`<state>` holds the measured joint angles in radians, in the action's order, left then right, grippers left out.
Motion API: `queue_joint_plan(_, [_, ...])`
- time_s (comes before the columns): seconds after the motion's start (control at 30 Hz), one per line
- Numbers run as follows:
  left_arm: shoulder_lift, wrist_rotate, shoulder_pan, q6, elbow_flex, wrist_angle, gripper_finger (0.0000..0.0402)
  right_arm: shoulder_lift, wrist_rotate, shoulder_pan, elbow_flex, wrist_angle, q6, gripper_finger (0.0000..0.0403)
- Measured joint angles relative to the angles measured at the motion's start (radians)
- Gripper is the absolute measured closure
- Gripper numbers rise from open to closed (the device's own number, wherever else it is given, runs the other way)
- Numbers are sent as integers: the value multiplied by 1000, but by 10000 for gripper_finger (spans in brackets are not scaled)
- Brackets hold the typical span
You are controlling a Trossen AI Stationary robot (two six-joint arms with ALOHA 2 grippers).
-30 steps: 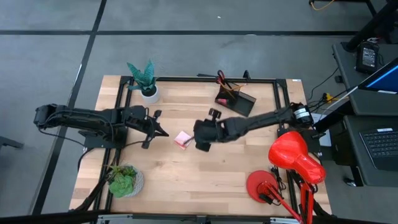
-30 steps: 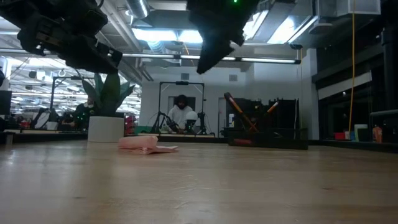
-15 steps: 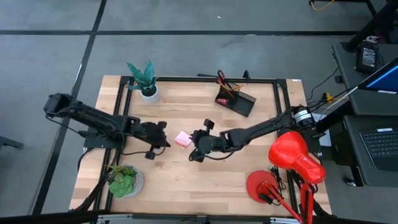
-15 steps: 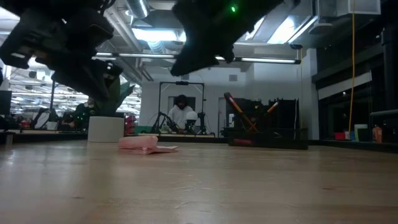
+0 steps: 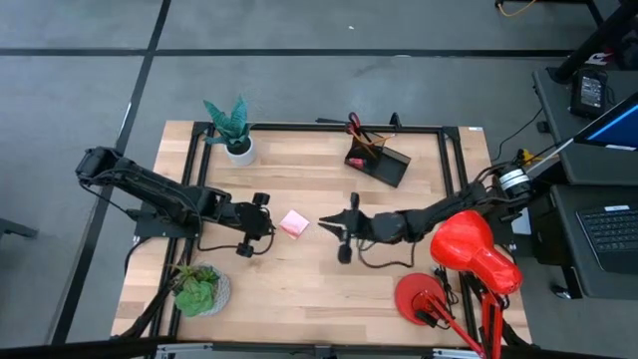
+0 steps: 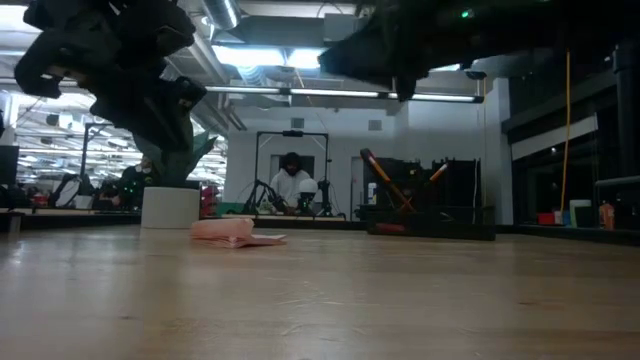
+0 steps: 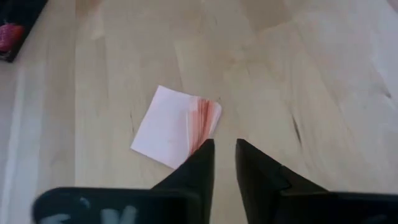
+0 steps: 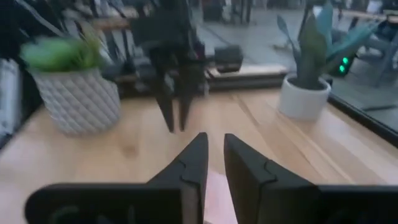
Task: Pick and place office supplies into organizer
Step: Put the pink sticky note into the black desk organizer
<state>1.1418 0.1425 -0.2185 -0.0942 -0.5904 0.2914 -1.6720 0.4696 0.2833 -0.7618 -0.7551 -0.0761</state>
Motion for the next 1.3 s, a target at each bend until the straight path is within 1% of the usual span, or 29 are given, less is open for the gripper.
queue_joint_plan(0.07, [15, 9, -4, -5, 0, -2, 326, 7, -19, 4, 29, -86, 9, 348])
queue_joint_plan(0.13, [31, 24, -9, -6, 0, 1, 304, 9, -27, 6, 41, -123, 26, 348])
queue_joint_plan(0.3, [109, 50, -10, -48, 0, -36, 255, 8, -27, 1, 45, -116, 33, 348])
queue_joint_plan(0.47, [189, 135, -2, -75, 0, -69, 229, 8, -27, -14, 45, -117, 36, 348])
queue_joint_plan(0.57, [230, 117, 13, -85, 0, -104, 224, 7, -27, -27, 45, -117, 37, 347])
queue_joint_plan(0.77, [282, 76, 62, -103, 0, -111, 227, 7, -27, -46, 45, -117, 85, 347])
queue_joint_plan(0.93, [286, 64, 102, -118, 0, -133, 230, 7, -27, -61, 45, -117, 102, 347])
queue_joint_plan(1.1, [286, -36, 132, -137, 0, -181, 231, 7, -26, -66, 45, -117, 112, 347])
queue_joint_plan(1.3, [289, -40, 151, -145, 0, -186, 231, 7, -27, -65, 44, -117, 116, 347])
